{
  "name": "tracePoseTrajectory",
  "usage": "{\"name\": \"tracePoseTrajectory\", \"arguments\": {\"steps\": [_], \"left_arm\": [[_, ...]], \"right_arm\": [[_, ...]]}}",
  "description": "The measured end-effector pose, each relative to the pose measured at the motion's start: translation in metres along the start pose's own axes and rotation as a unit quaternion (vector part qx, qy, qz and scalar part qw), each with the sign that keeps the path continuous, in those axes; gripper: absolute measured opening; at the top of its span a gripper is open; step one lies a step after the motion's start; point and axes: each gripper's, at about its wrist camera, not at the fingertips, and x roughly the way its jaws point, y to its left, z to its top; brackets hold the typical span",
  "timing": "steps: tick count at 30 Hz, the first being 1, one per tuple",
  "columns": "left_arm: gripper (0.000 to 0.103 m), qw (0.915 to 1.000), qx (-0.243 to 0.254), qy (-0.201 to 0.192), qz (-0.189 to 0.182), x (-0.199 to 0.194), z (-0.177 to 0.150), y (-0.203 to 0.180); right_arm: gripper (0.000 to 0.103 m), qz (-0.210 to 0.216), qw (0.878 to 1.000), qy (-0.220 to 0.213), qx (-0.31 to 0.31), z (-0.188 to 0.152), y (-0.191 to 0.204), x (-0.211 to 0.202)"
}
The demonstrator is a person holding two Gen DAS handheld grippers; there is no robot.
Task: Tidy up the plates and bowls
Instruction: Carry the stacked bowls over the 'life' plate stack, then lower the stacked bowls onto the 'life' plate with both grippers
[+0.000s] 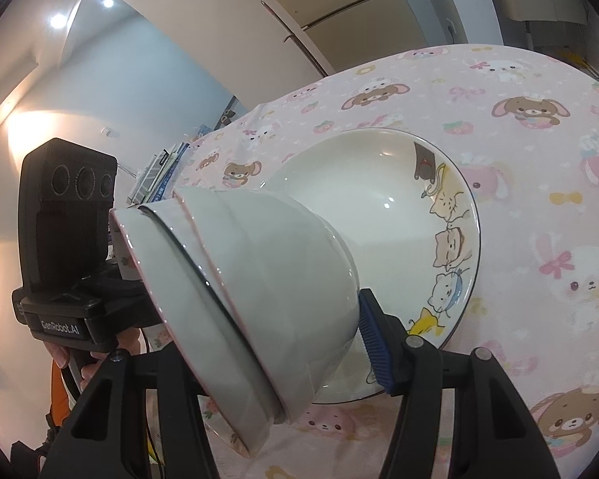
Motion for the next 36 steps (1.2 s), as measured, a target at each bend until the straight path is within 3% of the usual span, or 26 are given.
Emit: {"name": "tracePoseTrajectory", "arguments": {"steps": [9,14,25,29,32,36], "left_arm": [[0.059,0.9996,-0.024,0.008,-0.009,0.007,0.003,0.011],[0.059,1.0000,-0.007,0.000,0.000,0.006,0.007,0.008],[0.057,0.9994,-0.026,0.021,-0.011,0.013,0.026,0.016],[0.047,0.9998,-0.011,-0.014,0.013,0.004,0.026,0.010],[0.046,0.9996,-0.001,-0.015,0.025,0.005,0.028,0.007],[0.046,0.9995,-0.019,-0.013,0.023,0.005,0.030,0.012]], "right_arm": [[0.059,0.005,0.999,0.028,0.029,0.009,-0.008,0.010],[0.059,0.022,0.998,0.041,0.051,0.013,-0.015,0.012],[0.059,-0.003,0.998,0.049,0.042,0.028,-0.015,0.012],[0.059,-0.050,0.999,0.010,0.004,0.029,-0.004,-0.001],[0.058,-0.082,0.994,-0.052,-0.048,0.027,0.012,-0.019],[0.042,-0.064,0.997,-0.036,-0.006,0.043,0.000,-0.023]]}}
